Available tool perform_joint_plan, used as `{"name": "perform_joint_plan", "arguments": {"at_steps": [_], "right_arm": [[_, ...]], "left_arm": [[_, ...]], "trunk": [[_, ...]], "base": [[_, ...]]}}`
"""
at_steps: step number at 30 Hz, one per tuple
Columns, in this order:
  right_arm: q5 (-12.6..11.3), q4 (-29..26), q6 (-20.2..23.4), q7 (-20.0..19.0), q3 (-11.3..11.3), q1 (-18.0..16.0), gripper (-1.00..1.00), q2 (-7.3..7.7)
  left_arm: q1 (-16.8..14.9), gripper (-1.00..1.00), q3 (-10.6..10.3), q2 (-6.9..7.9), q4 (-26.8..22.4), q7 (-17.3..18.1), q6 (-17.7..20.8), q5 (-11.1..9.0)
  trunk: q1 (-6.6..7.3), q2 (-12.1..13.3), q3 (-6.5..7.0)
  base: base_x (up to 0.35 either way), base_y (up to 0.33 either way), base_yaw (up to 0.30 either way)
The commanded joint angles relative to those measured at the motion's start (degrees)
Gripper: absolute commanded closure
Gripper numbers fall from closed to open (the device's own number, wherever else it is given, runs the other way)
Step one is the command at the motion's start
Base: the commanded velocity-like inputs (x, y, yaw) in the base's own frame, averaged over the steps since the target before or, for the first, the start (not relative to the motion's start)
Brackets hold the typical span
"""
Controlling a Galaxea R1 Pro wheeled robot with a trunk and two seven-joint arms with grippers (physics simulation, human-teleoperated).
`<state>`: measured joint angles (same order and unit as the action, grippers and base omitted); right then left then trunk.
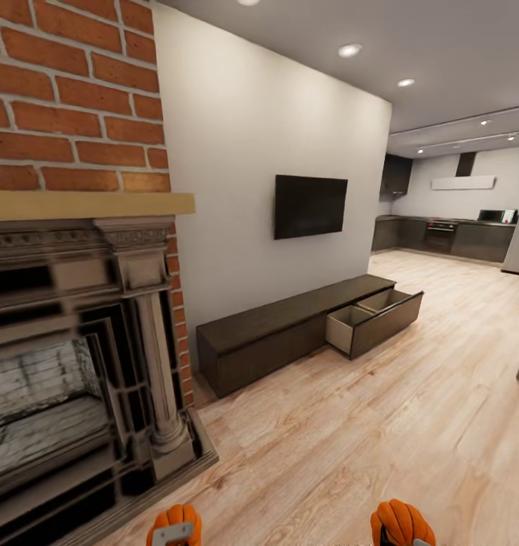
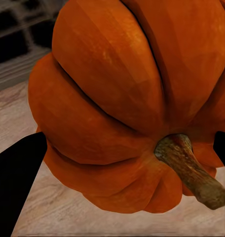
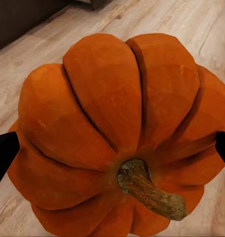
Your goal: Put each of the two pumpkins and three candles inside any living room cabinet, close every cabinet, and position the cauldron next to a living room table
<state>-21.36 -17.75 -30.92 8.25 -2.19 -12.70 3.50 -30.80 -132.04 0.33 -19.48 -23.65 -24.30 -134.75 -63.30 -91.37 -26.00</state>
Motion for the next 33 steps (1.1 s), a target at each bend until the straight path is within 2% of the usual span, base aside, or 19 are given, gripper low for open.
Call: {"name": "perform_joint_plan", "arguments": {"at_steps": [1, 6, 8, 10, 11, 12, 16, 21, 33], "right_arm": [[0.1, 0.0, -0.1, 0.3, -0.3, 0.0, 1.00, 0.01], [0.1, 0.0, -0.1, 0.3, -0.3, 0.0, 1.00, 0.01], [0.1, 0.0, -0.1, 0.3, -0.3, 0.0, 1.00, -0.02], [0.1, 0.0, -0.1, 0.2, -0.3, 0.0, 1.00, -0.17], [0.1, 0.1, -0.1, 0.2, -0.4, 0.0, 1.00, -0.93], [0.1, 0.2, -0.1, 0.2, -0.4, 0.0, 1.00, -1.07], [0.1, 0.2, -0.1, 0.2, -0.4, 0.0, 1.00, -1.17], [0.1, 0.2, -0.1, 0.3, -0.4, 0.0, 1.00, -1.13], [0.1, 0.1, -0.1, 0.3, -0.4, 0.0, 1.00, -1.13]], "left_arm": [[-0.1, 1.00, -0.5, 0.02, -0.2, -0.3, 0.0, -0.3], [-0.1, 1.00, -0.5, 0.09, -0.1, -0.2, 1.7, -0.3], [-0.1, 1.00, -0.5, 0.10, 0.2, -0.1, 3.8, -0.3], [-0.1, 1.00, -0.4, 0.09, 1.7, 0.6, 7.6, -0.3], [-0.1, 1.00, -0.4, 0.11, 2.8, 2.7, 9.3, -0.3], [-0.1, 1.00, -0.3, 0.11, 2.9, 3.1, 9.5, -0.3], [-0.2, 1.00, -0.3, 0.13, 2.9, 3.5, 8.8, -0.3], [-0.1, 1.00, -0.3, 0.16, 2.6, 3.5, 3.9, -0.3], [-0.2, 1.00, -0.3, 0.16, 2.5, 3.5, 3.2, -0.3]], "trunk": [[0.23, 0.4, 0.13], [1.33, 2.4, 1.03], [1.77, 3.2, 1.39], [2.21, 4.0, 1.75], [2.43, 4.4, 1.92], [2.65, 4.8, 2.10], [3.09, 5.6, 2.46], [3.09, 5.6, 2.46], [3.09, 5.6, 2.46]], "base": [[0.000, 0.000, -0.297], [0.000, 0.000, -0.298], [0.000, 0.000, -0.300], [0.000, 0.000, -0.300], [0.000, 0.000, -0.300], [0.000, 0.000, -0.300], [0.000, 0.000, -0.300], [0.029, 0.000, -0.300], [0.299, 0.000, -0.300]]}}
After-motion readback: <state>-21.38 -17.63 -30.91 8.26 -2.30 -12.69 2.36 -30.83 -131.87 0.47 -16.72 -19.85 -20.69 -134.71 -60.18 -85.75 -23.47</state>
